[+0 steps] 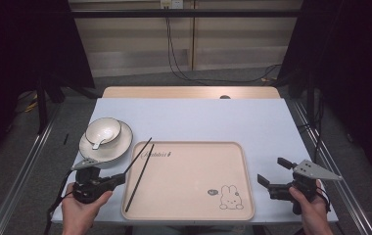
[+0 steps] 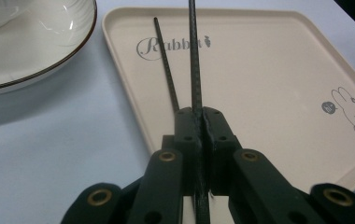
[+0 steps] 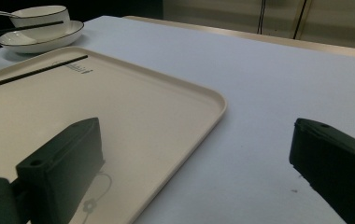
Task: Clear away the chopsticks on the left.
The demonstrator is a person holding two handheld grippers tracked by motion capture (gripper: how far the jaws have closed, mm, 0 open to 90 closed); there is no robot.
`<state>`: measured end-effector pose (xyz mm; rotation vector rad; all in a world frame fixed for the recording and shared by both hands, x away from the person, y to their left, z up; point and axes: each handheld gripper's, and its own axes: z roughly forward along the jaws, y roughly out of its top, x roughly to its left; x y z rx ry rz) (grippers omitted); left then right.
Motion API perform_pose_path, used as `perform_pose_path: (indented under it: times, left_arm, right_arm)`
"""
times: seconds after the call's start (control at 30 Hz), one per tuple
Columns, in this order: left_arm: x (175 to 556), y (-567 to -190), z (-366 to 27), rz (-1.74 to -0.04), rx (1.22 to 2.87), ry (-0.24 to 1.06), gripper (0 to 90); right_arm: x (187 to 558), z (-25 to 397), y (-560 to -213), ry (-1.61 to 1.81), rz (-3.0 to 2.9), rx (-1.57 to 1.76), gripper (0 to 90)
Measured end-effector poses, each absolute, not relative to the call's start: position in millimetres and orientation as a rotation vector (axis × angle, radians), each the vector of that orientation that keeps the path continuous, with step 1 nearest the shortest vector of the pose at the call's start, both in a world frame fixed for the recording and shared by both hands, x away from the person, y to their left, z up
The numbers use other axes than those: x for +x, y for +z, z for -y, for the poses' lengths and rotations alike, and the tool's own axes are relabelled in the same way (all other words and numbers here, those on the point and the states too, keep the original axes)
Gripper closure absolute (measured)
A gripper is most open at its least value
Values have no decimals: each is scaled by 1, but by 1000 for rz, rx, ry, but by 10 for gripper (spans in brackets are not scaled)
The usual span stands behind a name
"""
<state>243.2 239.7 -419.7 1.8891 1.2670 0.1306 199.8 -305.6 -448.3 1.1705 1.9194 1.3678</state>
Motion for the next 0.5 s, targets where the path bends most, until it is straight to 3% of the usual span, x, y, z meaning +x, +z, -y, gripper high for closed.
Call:
perform_pose_path:
  times: [0.5]
  left_arm:
    - [239,-426,-203,-1369,1858,130,857]
  right_arm:
    - [200,305,-448,1368,-1922,1167,25]
